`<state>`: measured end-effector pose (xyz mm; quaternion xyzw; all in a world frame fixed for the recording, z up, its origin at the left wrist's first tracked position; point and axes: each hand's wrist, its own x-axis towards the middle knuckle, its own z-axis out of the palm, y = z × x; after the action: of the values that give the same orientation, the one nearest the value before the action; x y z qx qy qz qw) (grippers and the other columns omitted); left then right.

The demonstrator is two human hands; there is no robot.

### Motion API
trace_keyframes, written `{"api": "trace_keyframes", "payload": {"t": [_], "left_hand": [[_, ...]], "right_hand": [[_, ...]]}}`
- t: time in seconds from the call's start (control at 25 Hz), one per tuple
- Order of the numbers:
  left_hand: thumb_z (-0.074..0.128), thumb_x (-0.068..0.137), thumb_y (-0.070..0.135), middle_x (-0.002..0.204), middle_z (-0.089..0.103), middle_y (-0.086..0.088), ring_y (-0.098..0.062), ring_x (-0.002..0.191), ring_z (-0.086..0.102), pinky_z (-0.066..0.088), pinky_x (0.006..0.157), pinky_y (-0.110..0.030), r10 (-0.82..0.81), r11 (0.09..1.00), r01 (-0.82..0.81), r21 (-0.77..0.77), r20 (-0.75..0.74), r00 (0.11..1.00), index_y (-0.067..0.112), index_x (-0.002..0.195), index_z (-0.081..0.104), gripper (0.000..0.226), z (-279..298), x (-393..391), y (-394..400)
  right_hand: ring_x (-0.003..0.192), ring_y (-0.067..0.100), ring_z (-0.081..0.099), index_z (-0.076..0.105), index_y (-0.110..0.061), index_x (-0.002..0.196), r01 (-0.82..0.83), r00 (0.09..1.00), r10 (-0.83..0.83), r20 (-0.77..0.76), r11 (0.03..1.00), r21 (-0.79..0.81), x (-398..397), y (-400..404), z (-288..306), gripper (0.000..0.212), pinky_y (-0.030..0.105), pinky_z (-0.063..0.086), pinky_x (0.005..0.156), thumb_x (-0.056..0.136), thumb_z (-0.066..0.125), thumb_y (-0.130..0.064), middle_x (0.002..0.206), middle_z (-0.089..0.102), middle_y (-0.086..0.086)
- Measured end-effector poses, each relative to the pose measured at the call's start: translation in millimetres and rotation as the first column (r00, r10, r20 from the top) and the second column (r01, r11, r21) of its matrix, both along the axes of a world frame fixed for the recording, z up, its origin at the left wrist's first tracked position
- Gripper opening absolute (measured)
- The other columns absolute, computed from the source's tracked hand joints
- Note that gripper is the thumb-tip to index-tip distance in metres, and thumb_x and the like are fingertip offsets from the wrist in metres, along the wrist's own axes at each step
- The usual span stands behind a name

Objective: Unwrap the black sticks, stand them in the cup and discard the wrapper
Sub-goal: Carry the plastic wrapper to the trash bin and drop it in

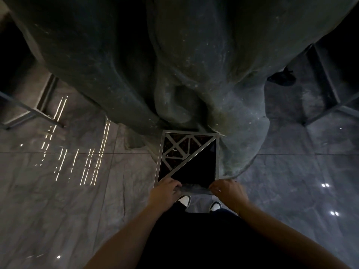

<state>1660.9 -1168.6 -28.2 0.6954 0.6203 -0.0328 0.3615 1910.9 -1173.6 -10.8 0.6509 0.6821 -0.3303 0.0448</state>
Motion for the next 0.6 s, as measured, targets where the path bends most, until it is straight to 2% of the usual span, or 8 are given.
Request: {"api": "trace_keyframes", "payload": {"t": [0.16,0.44,0.6], "left_hand": [[0.055,0.092,0.031,0.13,0.054,0.002,-0.021,0.115,0.057,0.049,0.095,-0.038,-0.004,0.999,0.001,-0.044,-0.069,0.998,0.026,0.124,0.058,0.032,-2,12,7],[0.062,0.086,0.028,0.135,0.05,-0.002,-0.026,0.121,0.054,0.048,0.099,-0.041,-0.021,0.992,0.003,-0.122,-0.144,0.989,0.027,0.13,0.05,0.046,-9,18,12],[0.065,0.083,0.035,0.141,0.048,-0.003,-0.026,0.124,0.053,0.048,0.099,-0.04,0.072,0.981,-0.095,-0.172,-0.135,0.988,0.029,0.134,0.047,0.055,-11,9,11]], "right_hand": [[0.098,0.018,0.068,0.067,-0.035,0.111,-0.017,0.999,0.019,0.051,0.999,-0.043,0,-2,-9,0.025,0.035,0.057,0.081,0.094,0.049,-0.033,0.113,0.072,-0.004],[0.093,0.014,0.068,0.061,-0.038,0.117,-0.028,0.999,0.029,0.031,0.999,-0.023,-1,-5,-17,0.028,0.026,0.048,0.067,0.09,0.054,-0.037,0.109,0.071,-0.007],[0.101,0.014,0.065,0.051,-0.038,0.129,-0.014,1.0,0.013,-0.014,0.998,-0.056,1,1,-16,0.042,0.031,0.054,0.079,0.087,0.057,-0.038,0.12,0.065,-0.006]]}}
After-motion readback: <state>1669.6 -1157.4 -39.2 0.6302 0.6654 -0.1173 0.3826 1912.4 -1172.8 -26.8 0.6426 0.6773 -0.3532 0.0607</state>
